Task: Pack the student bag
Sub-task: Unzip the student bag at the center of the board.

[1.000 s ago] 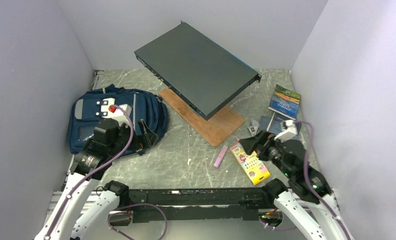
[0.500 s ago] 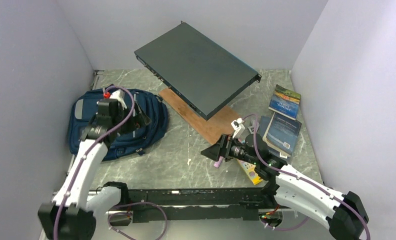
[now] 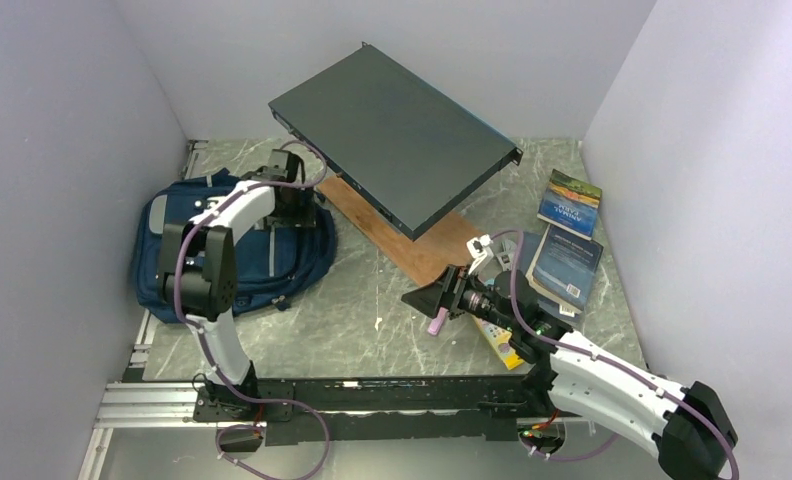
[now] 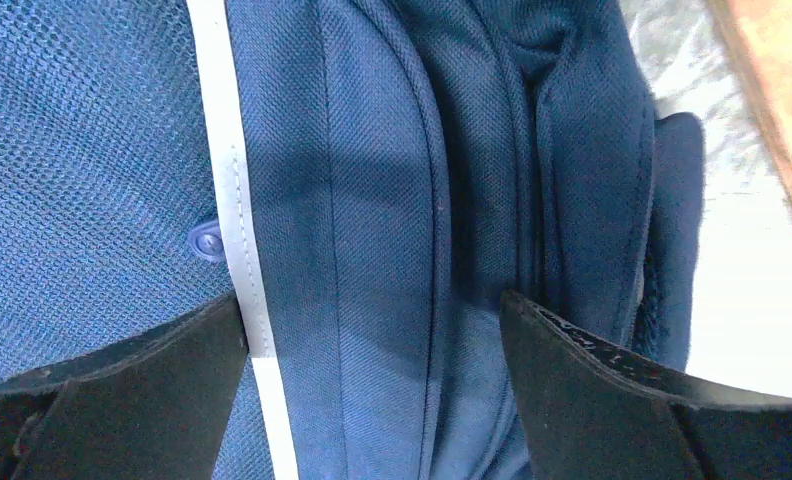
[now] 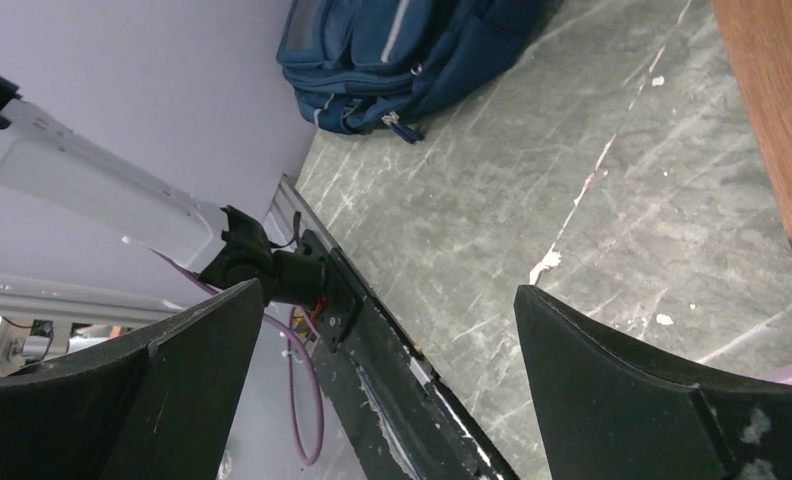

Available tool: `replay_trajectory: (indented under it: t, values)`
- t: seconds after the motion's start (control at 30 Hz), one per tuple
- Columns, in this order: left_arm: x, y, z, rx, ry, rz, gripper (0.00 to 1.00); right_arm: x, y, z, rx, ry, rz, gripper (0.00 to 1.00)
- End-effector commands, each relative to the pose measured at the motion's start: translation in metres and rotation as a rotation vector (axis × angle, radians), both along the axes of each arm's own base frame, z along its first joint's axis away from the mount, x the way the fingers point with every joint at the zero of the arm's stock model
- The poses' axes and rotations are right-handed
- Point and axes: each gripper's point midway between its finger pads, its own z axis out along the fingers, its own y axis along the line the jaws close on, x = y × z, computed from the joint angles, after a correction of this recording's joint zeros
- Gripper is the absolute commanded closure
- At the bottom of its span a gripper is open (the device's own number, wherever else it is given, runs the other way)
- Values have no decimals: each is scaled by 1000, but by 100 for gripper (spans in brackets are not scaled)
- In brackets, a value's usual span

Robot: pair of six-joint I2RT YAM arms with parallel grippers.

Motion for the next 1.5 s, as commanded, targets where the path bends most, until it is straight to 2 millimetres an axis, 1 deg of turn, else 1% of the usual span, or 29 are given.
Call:
replay_trajectory:
  t: [0.0,0.03,0.07,0.1,0.13,0.17,0.2,0.23,0.27,0.33,0.4,0.47,0.53,0.63,0.77,0.87,0.93,0.97,1.03,1.1,1.2,1.37,1.47]
  values:
    - [-14,13,-24,154,120,-53,10,5,5,27,31,-49,0,0]
    - [-15,13,-27,153,132,-59,19,4,7,25,37,-35,7,0]
    - [-16,12,-28,153,138,-60,33,2,9,21,44,-17,19,0]
    - [-17,11,-27,153,135,-61,44,1,11,19,51,-2,29,0]
    - [-19,8,-25,149,130,-65,59,1,13,18,54,9,36,0]
    - [-20,2,-22,130,117,-75,71,1,15,16,53,22,39,0]
    - [-23,-3,-21,110,105,-100,78,2,15,14,54,36,34,0]
    - [-27,-5,-20,104,101,-124,88,2,16,13,60,45,27,0]
    - [-32,-3,-20,114,110,-131,100,2,18,12,67,50,25,0]
    - [-39,-2,-15,124,136,-167,100,2,22,13,72,44,34,0]
    - [-47,-11,-4,76,137,-216,100,2,25,13,52,42,32,0]
    - [-54,-22,13,16,77,-270,100,3,27,11,50,43,15,0]
    - [-59,-24,34,-1,8,-298,100,0,33,7,60,57,26,0]
    - [-71,-28,66,-43,-94,-312,100,-6,49,4,55,67,73,0]
    - [-85,-42,94,-150,-262,-332,100,-20,66,8,66,17,54,0]
    - [-96,-53,105,-185,-344,-379,100,-31,75,3,60,-40,6,0]
    - [-106,-57,109,-185,-371,-390,100,-42,82,-2,53,-48,-7,0]
    - [-111,-57,113,-176,-378,-382,100,-44,85,-4,50,-41,-19,0]
    - [-120,-62,123,-198,-411,-390,100,-50,91,-3,27,-45,-43,0]
    - [-128,-65,134,-243,-443,-385,100,-53,96,3,-15,-86,-76,0]
    - [-143,-64,149,-279,-472,-370,100,-48,99,8,-99,-145,-142,0]
    - [-173,-61,163,-336,-478,-359,100,-42,110,22,-159,-134,-183,0]
    - [-184,-57,173,-346,-510,-354,100,-38,120,34,-174,-157,-197,0]
